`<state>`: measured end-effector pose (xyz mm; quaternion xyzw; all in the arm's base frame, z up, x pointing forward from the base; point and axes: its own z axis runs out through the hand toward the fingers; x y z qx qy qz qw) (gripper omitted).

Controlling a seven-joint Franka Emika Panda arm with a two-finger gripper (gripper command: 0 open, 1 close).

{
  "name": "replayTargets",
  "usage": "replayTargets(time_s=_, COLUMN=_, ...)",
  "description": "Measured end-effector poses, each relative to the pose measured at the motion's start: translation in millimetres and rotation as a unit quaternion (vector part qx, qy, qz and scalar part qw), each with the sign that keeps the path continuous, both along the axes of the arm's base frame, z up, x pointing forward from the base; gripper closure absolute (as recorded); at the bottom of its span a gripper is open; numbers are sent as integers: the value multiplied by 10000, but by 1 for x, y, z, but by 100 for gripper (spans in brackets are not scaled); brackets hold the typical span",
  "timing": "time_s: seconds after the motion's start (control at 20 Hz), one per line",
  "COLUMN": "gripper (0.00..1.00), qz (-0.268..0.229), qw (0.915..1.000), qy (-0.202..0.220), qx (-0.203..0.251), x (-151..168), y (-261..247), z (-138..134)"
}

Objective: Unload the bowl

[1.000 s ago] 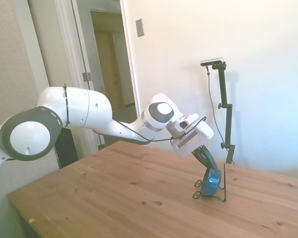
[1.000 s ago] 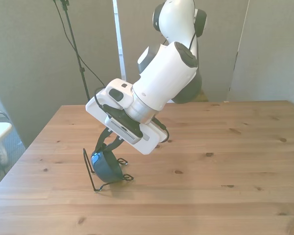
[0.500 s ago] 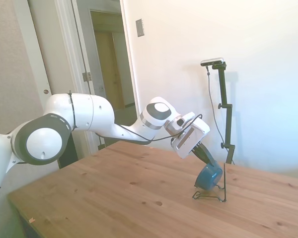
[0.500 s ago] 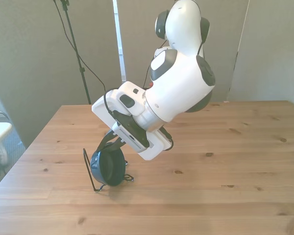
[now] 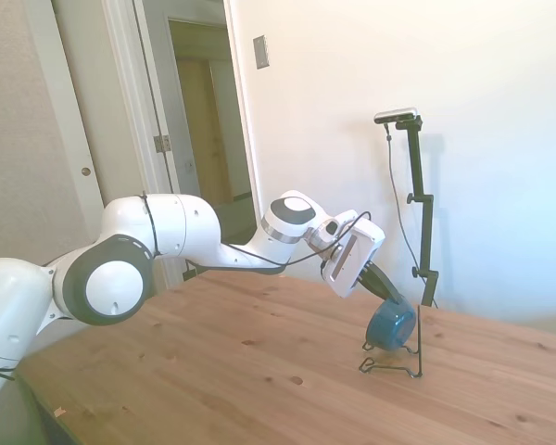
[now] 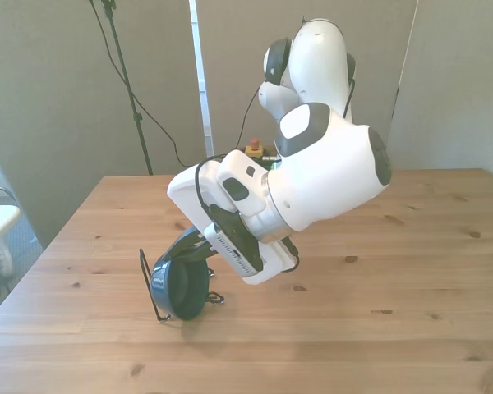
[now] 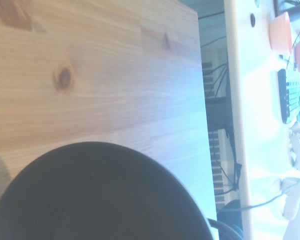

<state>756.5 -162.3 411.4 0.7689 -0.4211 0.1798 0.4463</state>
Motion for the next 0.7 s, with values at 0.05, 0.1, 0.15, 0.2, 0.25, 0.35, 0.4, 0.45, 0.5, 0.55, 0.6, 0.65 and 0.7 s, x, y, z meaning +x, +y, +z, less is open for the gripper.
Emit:
replayTargets(time_s=0.05, gripper=100, qz=44, qw=10000, qy=-26, qx=-7, x=3, y=6, z=1)
replayTargets(time_s=0.1, gripper=100, qz=86, qw=10000, qy=-38, qx=-18, x=6, y=11, z=1)
replayTargets(time_s=0.15, gripper=100, qz=127, qw=9999, qy=-45, qx=-30, x=9, y=17, z=1)
replayTargets(time_s=0.2, gripper=100, qz=175, qw=9998, qy=-77, qx=-42, x=12, y=22, z=2)
replayTargets(time_s=0.25, gripper=100, qz=222, qw=9997, qy=-99, qx=-53, x=15, y=28, z=3)
replayTargets(time_s=0.35, gripper=100, qz=286, qw=9995, qy=-120, qx=-75, x=19, y=38, z=6)
replayTargets(time_s=0.4, gripper=100, qz=321, qw=9994, qy=-141, qx=-84, x=21, y=43, z=7)
replayTargets(time_s=0.45, gripper=100, qz=354, qw=9992, qy=-165, qx=-93, x=23, y=46, z=8)
replayTargets(time_s=0.5, gripper=100, qz=389, qw=9990, qy=-201, qx=-98, x=25, y=50, z=10)
replayTargets(time_s=0.55, gripper=100, qz=432, qw=9987, qy=-243, qx=-95, x=27, y=55, z=12)
replayTargets(time_s=0.6, gripper=100, qz=489, qw=9983, qy=-297, qx=-73, x=29, y=60, z=15)
replayTargets(time_s=0.65, gripper=100, qz=566, qw=9977, qy=-375, qx=-38, x=31, y=68, z=19)
replayTargets(time_s=0.7, gripper=100, qz=663, qw=9967, qy=-469, qx=16, x=34, y=77, z=25)
